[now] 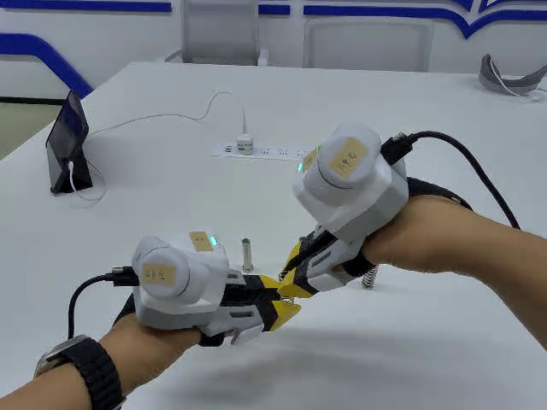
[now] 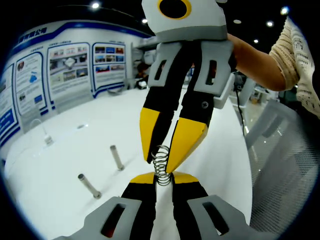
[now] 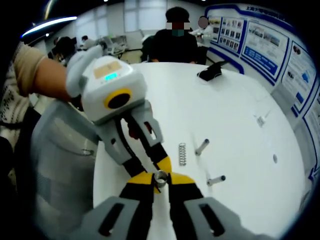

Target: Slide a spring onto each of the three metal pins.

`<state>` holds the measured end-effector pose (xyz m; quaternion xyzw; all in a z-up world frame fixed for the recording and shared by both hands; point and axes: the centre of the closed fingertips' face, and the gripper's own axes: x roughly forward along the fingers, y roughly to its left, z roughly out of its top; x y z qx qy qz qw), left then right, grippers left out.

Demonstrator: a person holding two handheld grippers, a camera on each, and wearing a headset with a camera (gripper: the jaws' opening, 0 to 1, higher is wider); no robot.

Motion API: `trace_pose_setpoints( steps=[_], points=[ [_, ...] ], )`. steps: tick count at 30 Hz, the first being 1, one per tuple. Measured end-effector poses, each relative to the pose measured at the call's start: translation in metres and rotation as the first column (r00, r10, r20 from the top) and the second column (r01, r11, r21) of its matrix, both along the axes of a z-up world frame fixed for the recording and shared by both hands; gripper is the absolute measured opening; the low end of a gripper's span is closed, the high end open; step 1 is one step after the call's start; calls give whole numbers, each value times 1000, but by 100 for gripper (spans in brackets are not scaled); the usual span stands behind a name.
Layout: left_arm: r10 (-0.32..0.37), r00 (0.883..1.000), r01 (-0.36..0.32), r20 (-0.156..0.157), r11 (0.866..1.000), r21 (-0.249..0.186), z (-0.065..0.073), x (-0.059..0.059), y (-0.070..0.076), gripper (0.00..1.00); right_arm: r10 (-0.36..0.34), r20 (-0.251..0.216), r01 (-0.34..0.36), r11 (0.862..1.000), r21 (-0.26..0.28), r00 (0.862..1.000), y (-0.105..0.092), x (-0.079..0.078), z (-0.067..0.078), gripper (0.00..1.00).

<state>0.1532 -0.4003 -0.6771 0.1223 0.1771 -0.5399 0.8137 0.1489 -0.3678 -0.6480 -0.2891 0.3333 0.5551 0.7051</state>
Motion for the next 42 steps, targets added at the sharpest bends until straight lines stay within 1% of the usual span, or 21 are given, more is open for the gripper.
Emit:
trace_pose_setpoints(
  steps=[5,7,12,19,27,29,34,37,40,42],
  points=[
    [0,1000,0,13,1000,10,-1,0,1,12,-6,0,6,1000,2,1000,0,2,0,12],
    [-1,1000,1,6,1000,10,-1,-1,1,16,-12,8,12,1000,-4,1000,-1,3,0,12],
    [-1,1000,1,10,1000,14,-1,0,4,20,-23,10,23,1000,-10,1000,-6,6,-1,12],
    [40,999,-40,7,999,-18,8,5,17,27,-46,11,46,999,-1,999,-10,11,2,12],
    [77,997,-76,14,996,-36,15,7,31,34,-71,11,71,997,10,997,-16,17,5,12],
    [92,996,-91,17,995,-46,17,8,36,36,-80,12,80,997,15,997,-18,19,6,12],
    [137,991,-135,12,988,-72,20,9,48,44,-102,17,102,994,26,995,-23,25,9,12],
    [167,986,-166,11,983,-79,20,10,57,46,-115,21,114,993,33,993,-25,27,11,12],
    [205,979,-203,2,974,-98,21,11,67,49,-125,26,124,991,42,992,-26,31,14,12],
    [213,977,-212,2,972,-99,21,9,70,50,-129,30,127,991,46,991,-27,32,15,12]
  ],
)
